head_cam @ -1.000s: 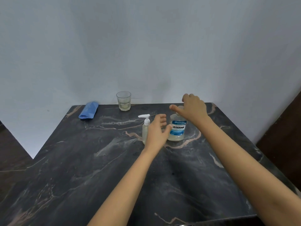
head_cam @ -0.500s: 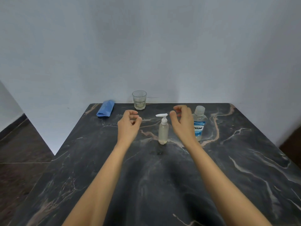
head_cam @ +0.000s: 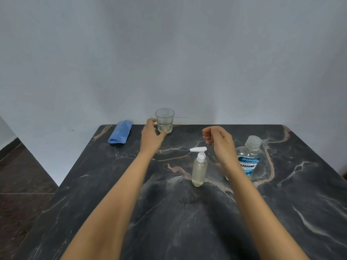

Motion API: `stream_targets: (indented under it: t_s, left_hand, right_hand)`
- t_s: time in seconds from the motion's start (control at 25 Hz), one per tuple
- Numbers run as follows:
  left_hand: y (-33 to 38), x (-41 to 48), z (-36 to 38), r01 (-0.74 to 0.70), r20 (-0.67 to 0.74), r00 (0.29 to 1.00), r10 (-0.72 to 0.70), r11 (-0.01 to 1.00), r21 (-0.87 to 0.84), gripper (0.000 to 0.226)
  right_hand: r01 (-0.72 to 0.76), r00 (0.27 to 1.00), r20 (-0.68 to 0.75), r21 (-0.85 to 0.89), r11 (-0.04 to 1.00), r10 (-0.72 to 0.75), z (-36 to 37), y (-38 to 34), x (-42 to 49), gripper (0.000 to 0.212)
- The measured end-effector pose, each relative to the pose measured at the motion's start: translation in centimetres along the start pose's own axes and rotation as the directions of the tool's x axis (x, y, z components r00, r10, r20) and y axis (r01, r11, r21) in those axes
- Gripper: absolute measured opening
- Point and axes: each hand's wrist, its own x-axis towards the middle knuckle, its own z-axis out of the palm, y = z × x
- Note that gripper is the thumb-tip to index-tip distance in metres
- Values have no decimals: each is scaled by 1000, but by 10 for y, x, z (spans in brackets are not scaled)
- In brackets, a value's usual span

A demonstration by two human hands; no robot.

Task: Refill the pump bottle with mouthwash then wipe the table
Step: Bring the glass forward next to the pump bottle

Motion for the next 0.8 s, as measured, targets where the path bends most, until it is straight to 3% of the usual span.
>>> stream_targets:
  t_s: [0.16,0.36,0.8]
  left_hand:
    - [-5,44,21,28,-37,999,-28,1000,-6,79]
    - [-12,78,48,96,-67,993,-98,995,-34,105]
    - [-25,98,67,119,-164,979,-118,993,-1,94]
  right_hand:
    - [-221,974,104,195,956,204,4,11,19,30]
    - [-308,950,115,179,934,291,7,41,25,33]
    - [-348,937,89,127,929,338,13,49,30,32]
